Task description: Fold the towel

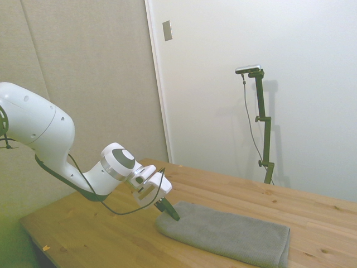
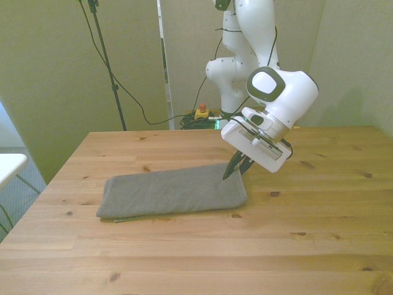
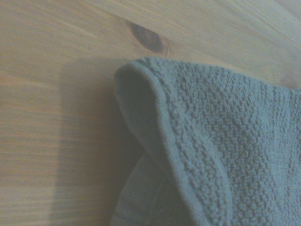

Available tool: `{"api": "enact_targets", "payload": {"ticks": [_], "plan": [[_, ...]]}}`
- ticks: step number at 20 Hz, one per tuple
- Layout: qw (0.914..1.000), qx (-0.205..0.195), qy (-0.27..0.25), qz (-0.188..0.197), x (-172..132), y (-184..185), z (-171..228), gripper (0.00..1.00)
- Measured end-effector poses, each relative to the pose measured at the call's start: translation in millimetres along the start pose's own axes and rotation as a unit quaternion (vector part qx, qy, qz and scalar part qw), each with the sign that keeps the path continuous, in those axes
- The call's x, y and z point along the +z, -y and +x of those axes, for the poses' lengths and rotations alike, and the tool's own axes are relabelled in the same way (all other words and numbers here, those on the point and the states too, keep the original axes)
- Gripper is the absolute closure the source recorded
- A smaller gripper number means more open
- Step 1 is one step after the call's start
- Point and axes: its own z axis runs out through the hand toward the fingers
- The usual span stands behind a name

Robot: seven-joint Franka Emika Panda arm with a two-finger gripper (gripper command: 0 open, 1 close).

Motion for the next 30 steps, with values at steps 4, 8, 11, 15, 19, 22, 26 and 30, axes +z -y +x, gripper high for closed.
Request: {"api": "enact_targets", "payload": {"ticks": [4, 8, 11, 15, 19, 22, 26, 30], "plan": [[1.0000, 0.000, 0.000, 0.001, -0.2, 0.2, 0.0, 1.00], [0.9999, 0.006, -0.004, 0.011, -6.1, -0.8, 6.3, 1.00], [0.9995, 0.021, -0.009, 0.024, -16.6, -6.1, 20.6, 1.00], [0.9985, 0.037, -0.008, 0.040, -28.7, -12.4, 38.9, 1.00], [0.9976, 0.048, -0.001, 0.051, -30.9, -18.7, 53.4, 1.00], [0.9964, 0.059, 0.004, 0.061, -34.6, -29.2, 70.1, 1.00], [0.9951, 0.069, 0.002, 0.071, -47.8, -45.2, 88.1, 1.00], [0.9934, 0.084, 0.005, 0.077, -55.0, -62.9, 104.8, 1.00]]}}
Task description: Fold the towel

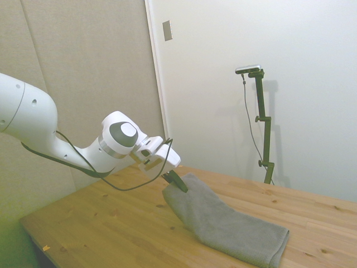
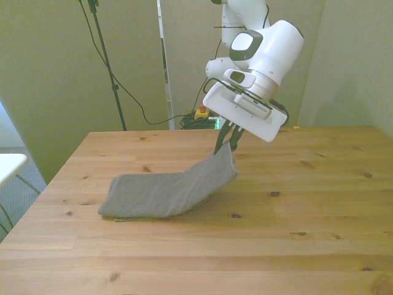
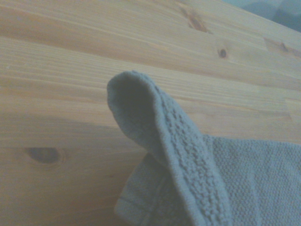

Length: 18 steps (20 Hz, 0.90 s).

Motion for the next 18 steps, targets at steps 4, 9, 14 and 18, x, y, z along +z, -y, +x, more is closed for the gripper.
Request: {"api": "enact_targets", "payload": {"ticks": [4, 9, 14, 18], "plan": [[0.9997, 0.018, 0.010, 0.009, 4.9, -16.8, 20.1, 1.00], [0.9978, 0.047, 0.042, 0.023, 18.6, -42.1, 48.9, 1.00], [0.9938, 0.088, 0.061, 0.031, 35.6, -87.8, 97.0, 1.00], [0.9903, 0.101, 0.081, 0.050, 56.0, -102.6, 108.6, 1.00]]}}
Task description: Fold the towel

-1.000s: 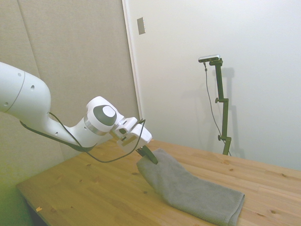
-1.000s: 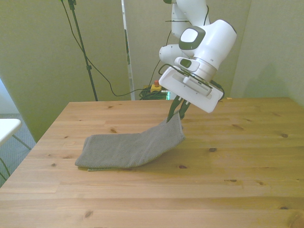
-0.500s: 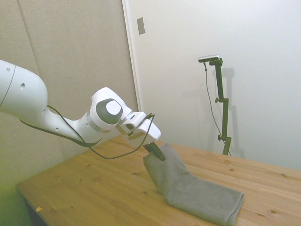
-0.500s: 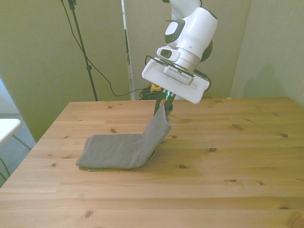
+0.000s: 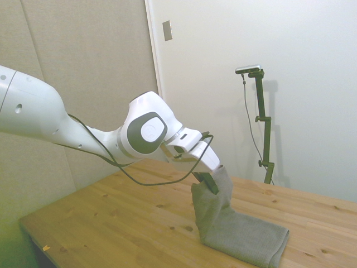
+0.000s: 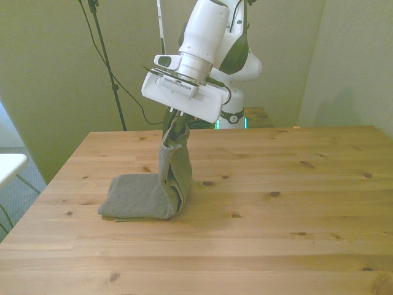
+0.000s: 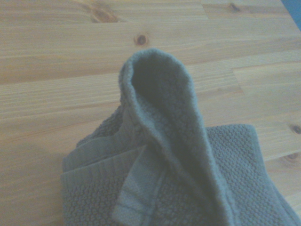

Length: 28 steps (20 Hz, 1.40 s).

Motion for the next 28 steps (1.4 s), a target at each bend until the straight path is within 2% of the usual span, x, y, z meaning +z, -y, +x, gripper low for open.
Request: {"api": "enact_targets", "payload": {"ticks": [5, 11, 12, 19, 28], "plan": [[0.9979, 0.024, 0.046, 0.039, 21.3, -16.4, 25.9, 1.00], [0.9955, 0.063, 0.060, 0.038, 37.4, -54.9, 56.9, 1.00], [0.9950, 0.068, 0.062, 0.038, 39.2, -60.5, 62.0, 0.00], [0.9931, 0.089, 0.068, 0.034, 53.3, -75.8, 80.2, 0.00], [0.9930, 0.090, 0.069, 0.032, 52.7, -76.8, 85.6, 0.00]]}}
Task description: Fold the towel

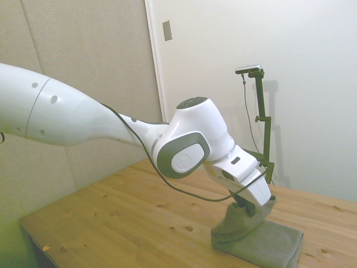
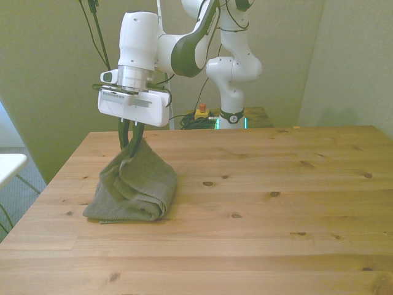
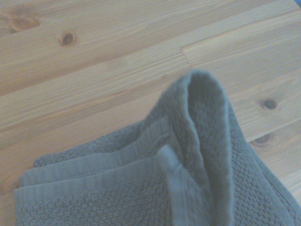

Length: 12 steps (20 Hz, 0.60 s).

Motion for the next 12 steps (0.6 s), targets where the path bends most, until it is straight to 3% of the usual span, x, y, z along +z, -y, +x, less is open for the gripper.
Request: {"api": "enact_targets", "payload": {"ticks": [12], "plan": [[1.0000, -0.004, 0.006, 0.000, -8.2, 1.5, -1.3, 0.00]]}}
